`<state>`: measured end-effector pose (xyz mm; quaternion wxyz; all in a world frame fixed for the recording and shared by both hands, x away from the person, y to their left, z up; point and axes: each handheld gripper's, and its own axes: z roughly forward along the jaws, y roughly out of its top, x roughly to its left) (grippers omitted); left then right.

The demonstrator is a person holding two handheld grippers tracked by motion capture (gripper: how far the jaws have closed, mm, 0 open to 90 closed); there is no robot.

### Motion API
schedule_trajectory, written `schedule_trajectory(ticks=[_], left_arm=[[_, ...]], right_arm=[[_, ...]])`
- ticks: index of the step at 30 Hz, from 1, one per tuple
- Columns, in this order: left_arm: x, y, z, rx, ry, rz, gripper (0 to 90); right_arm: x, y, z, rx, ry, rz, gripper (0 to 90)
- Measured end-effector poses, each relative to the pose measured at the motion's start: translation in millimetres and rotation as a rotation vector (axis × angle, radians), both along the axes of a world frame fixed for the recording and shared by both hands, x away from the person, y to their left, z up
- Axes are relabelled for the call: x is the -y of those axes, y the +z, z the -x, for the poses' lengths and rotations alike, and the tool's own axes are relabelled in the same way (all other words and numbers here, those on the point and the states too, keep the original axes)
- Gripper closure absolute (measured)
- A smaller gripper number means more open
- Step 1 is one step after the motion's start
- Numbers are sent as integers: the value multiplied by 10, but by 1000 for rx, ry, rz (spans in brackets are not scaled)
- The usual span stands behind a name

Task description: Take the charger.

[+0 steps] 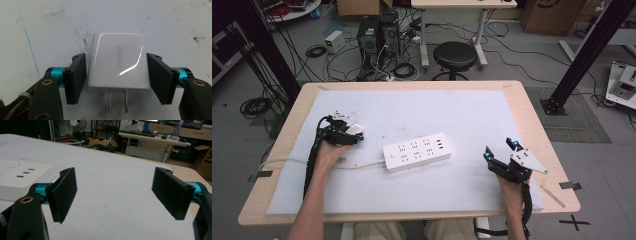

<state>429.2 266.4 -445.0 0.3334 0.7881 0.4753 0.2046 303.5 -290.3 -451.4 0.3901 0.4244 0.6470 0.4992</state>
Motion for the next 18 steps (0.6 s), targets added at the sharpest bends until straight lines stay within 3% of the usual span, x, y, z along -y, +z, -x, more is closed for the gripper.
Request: schedule_trajectory(ticks=[11,18], left_arm=[[1,3,2,-4,-6,-5,364],[20,9,13,1,-16,-13,421]], right_arm=[[-3,1,-1,3,1,8,207],[-4,1,-4,6,1,12,207]])
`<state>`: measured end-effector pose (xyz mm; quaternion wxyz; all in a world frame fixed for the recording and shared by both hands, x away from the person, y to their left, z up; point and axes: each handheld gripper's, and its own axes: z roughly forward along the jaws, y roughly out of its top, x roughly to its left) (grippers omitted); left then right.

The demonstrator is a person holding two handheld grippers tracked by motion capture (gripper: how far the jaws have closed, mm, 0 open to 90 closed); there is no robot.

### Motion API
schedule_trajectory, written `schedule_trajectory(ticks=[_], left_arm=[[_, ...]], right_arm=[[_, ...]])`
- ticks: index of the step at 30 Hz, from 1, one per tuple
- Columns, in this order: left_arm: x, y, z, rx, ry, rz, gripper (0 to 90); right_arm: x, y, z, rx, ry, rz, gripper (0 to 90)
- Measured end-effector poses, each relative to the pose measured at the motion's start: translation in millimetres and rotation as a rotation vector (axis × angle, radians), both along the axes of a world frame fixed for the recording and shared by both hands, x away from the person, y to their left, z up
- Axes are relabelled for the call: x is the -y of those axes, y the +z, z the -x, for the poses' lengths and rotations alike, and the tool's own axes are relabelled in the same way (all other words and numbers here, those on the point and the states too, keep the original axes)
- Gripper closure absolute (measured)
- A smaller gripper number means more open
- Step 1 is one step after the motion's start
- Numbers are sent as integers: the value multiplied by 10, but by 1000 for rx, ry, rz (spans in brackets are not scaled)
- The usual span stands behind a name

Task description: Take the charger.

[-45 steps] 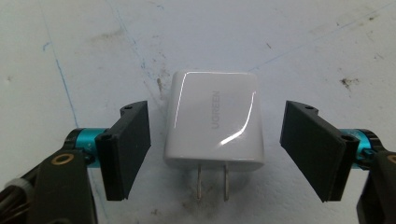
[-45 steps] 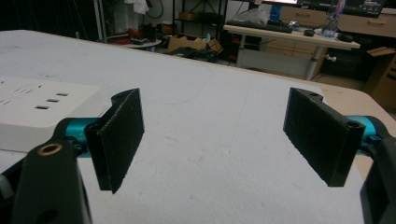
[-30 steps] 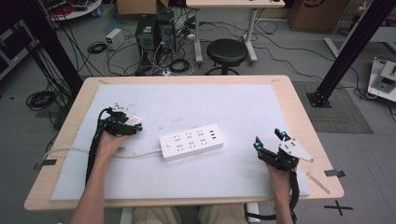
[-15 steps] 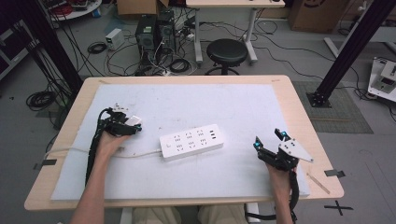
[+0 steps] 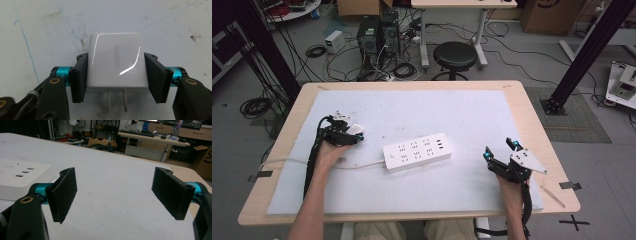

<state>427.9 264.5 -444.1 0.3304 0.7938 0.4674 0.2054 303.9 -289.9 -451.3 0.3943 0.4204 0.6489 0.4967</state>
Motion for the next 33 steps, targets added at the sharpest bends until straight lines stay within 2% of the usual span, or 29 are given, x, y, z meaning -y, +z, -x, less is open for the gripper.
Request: schedule_trajectory(ticks=[8,13,14,19,20,22,23,26,27,29,30,33], left_arm=[[7,-1,3,3,0,1,423],[16,20,16,1,-9,-14,424],[39,46,43,16,-12,-2,424],[65,122,110,31,-33,-3,424],[81,187,169,48,-42,-3,424],[81,187,169,48,-42,-3,424],[102,268,244,67,-57,-2,424],[120,324,308,80,-67,14,424],[146,382,383,96,-77,15,424],[163,407,421,105,-82,14,424],[205,453,505,124,-90,29,424],[244,504,587,141,-98,28,424]], right_arm=[[-5,-1,4,-6,0,-5,207],[3,0,4,-5,-3,-8,207],[3,0,4,-5,-3,-8,207],[5,0,-4,-13,-3,-18,207],[3,2,-5,-15,-6,-11,207],[2,2,-6,-15,-9,-8,207],[3,2,-12,-11,-5,-3,207],[3,4,-16,-22,-11,-13,207],[8,4,-21,-26,-11,-12,207],[6,5,-26,-27,-13,-14,207],[0,4,-22,-32,-15,-16,207],[3,5,-29,-25,-13,-2,207]])
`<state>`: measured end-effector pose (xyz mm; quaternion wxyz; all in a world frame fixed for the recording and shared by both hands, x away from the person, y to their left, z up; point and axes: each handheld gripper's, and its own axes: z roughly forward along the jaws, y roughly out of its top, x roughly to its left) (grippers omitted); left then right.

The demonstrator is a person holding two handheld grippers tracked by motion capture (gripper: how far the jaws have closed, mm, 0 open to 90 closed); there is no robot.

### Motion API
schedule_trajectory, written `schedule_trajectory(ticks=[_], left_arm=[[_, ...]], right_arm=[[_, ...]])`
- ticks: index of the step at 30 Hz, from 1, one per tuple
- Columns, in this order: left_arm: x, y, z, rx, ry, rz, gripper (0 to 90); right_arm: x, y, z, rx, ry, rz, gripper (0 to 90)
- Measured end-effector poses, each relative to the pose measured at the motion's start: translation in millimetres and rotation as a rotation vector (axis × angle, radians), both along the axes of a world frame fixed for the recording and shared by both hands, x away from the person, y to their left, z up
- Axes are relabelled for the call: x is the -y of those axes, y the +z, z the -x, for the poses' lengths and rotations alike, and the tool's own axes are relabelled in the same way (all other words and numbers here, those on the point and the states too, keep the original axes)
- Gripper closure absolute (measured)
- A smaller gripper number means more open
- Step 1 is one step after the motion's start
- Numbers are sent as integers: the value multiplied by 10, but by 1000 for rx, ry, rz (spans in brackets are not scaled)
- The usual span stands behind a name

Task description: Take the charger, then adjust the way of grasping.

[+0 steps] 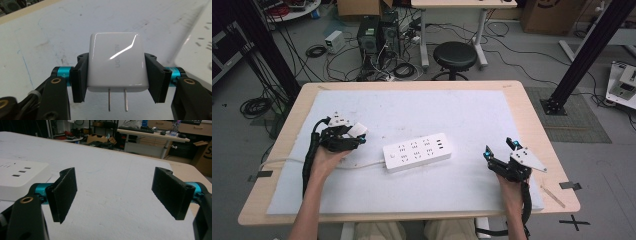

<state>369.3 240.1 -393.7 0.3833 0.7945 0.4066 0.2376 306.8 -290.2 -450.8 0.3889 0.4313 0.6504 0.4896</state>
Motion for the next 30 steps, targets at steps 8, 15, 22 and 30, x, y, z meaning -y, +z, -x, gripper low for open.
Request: schedule_trajectory(ticks=[8,15,22,30], left_arm=[[210,207,337,98,-69,12,424],[348,261,441,129,-110,1,424],[589,302,533,189,-169,-30,424],[793,409,709,283,-247,-41,424]], right_arm=[[-8,2,2,-10,-6,0,207],[-13,1,-2,-5,-1,8,207],[-6,4,-8,-17,-4,-2,207],[-21,13,-13,-28,20,-4,207]])
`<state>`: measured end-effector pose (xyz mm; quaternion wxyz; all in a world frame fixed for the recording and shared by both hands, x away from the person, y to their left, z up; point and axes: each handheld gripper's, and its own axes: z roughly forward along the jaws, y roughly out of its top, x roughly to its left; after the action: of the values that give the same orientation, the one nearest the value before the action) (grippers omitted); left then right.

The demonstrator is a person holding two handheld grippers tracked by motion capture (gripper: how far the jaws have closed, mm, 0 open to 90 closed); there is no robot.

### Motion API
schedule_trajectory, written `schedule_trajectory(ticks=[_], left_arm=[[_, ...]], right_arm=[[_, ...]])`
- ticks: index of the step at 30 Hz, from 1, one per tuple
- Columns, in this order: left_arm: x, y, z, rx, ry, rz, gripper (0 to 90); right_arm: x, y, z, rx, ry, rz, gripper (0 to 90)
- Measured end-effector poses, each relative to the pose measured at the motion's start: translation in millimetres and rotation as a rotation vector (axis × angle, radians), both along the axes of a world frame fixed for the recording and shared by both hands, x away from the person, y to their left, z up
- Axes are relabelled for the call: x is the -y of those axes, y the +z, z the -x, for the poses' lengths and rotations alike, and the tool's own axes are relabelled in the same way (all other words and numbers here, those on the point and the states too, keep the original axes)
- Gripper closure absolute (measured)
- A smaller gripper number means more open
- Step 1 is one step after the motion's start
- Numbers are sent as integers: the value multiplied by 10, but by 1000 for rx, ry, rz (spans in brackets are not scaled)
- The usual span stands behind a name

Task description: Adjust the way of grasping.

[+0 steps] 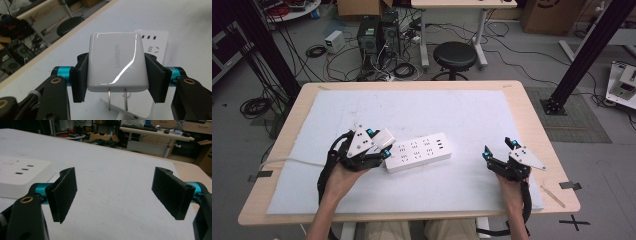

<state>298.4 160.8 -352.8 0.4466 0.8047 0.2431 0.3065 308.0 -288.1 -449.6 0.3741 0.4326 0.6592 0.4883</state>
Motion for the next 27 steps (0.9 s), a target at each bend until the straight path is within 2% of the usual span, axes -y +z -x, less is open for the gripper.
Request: schedule_trajectory(ticks=[1,3,4,5,6,7,8,9,11,12,13,14,15,16,19,21,22,25,26,27], left_arm=[[42,49,52,43,-24,-21,424],[42,49,52,43,-24,-21,424],[82,92,88,71,-37,-37,424],[129,136,128,109,-52,-61,424],[150,156,143,128,-60,-76,424],[150,156,143,128,-60,-76,424],[192,188,162,159,-67,-100,424],[212,197,167,171,-73,-106,424],[228,206,175,183,-78,-117,423],[246,210,179,200,-85,-130,423],[246,210,179,200,-85,-130,424],[304,204,197,248,-90,-169,424],[304,204,197,248,-90,-169,423],[349,184,212,281,-97,-187,423],[408,153,225,322,-105,-219,423],[427,142,233,335,-109,-226,423],[455,123,245,370,-118,-229,423],[455,123,245,370,-118,-229,424],[511,86,273,445,-132,-261,423],[511,86,273,445,-132,-261,424]], right_arm=[[1,3,-1,3,15,-15,207],[5,10,-9,17,32,-16,207],[5,10,-9,17,32,-16,207],[-15,68,-2,12,65,-34,207],[-26,101,-2,9,86,-41,207],[-26,101,-2,9,86,-41,207],[-42,141,2,4,99,-51,207],[-78,235,4,20,140,-60,207],[-118,335,-6,41,184,-61,207],[-118,335,-6,41,184,-61,207],[-118,335,-6,41,184,-61,207],[-140,380,-4,45,204,-69,207],[-140,380,-4,45,204,-69,207],[-240,527,-20,43,290,-79,207],[-307,603,-41,13,359,-87,207],[-331,631,-42,3,381,-88,207],[-381,688,-43,-17,430,-104,207],[-398,711,-47,-21,450,-107,207],[-446,781,-45,-34,515,-114,207],[-459,802,-43,-41,534,-128,207]])
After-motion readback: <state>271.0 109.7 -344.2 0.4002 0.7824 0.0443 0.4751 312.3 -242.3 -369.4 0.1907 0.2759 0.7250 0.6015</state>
